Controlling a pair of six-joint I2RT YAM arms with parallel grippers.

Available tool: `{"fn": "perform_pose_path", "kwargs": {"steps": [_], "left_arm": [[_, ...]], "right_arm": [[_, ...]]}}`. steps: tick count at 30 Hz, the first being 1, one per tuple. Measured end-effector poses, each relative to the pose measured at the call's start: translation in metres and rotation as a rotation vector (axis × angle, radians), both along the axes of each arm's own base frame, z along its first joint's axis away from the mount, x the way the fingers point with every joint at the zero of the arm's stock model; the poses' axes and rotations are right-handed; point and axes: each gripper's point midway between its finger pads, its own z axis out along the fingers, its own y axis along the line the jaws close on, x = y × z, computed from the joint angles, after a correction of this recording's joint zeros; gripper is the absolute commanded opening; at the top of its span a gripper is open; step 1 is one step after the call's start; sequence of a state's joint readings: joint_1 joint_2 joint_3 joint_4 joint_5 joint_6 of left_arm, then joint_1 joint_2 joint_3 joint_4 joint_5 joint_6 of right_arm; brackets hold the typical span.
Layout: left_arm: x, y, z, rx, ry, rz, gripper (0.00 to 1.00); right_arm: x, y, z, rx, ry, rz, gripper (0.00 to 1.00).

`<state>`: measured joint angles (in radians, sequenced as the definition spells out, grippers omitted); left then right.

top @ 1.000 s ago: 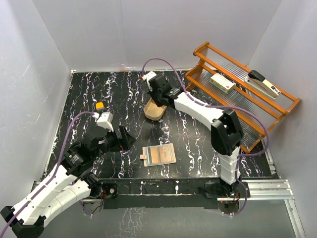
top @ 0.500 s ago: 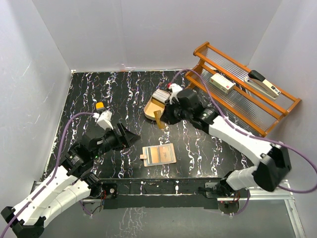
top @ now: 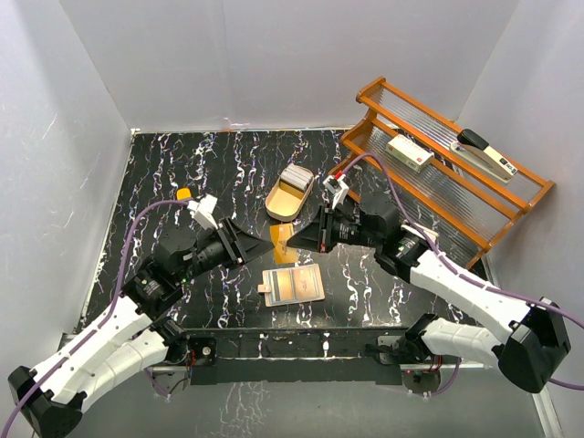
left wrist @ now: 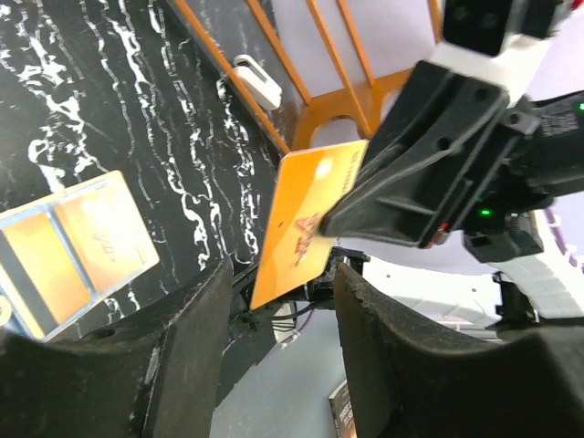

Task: Put the credit cards into the card holder
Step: Pick up the credit card from the storage box.

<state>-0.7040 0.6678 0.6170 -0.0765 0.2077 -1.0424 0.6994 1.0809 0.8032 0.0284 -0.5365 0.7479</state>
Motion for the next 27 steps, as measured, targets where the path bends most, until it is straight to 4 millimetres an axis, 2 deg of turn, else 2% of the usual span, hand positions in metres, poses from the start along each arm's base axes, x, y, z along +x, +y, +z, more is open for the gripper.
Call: {"fn": "perform_pose_path", "kwargs": {"steps": [5, 10, 11, 15, 17, 20, 27], "left_arm": [[-0.002, -0.006, 0.014, -0.067, -0.024, -0.026, 0.39], [-0.005, -0.01, 0.009, -0.094, -0.012, -0.048, 0.33], [-0.006, -0.01, 0.008, -0.097, -0.007, -0.052, 0.3], [-0.007, -0.011, 0.01, -0.113, -0.005, -0.058, 0.06], [-0.007, -0.011, 0.012, -0.12, -0.006, -0.057, 0.0], [-0.008, -0.01, 0.015, -0.129, -0.013, -0.056, 0.0], [-0.01, -0.01, 0.018, -0.136, -0.02, -0.061, 0.0]], "right_arm": [[-0.017, 0.0, -0.006, 0.057, 0.067, 0.049, 0.0], [-0.025, 0.002, -0.003, 0.106, 0.1, 0.083, 0.0], [-0.026, 0.002, -0.002, 0.118, 0.105, 0.088, 0.0], [-0.029, 0.003, -0.001, 0.143, 0.117, 0.102, 0.0], [-0.03, 0.003, 0.001, 0.152, 0.12, 0.107, 0.0], [-0.031, 0.003, 0.002, 0.157, 0.124, 0.111, 0.02], [-0.029, 0.003, -0.003, 0.139, 0.122, 0.1, 0.23]]}}
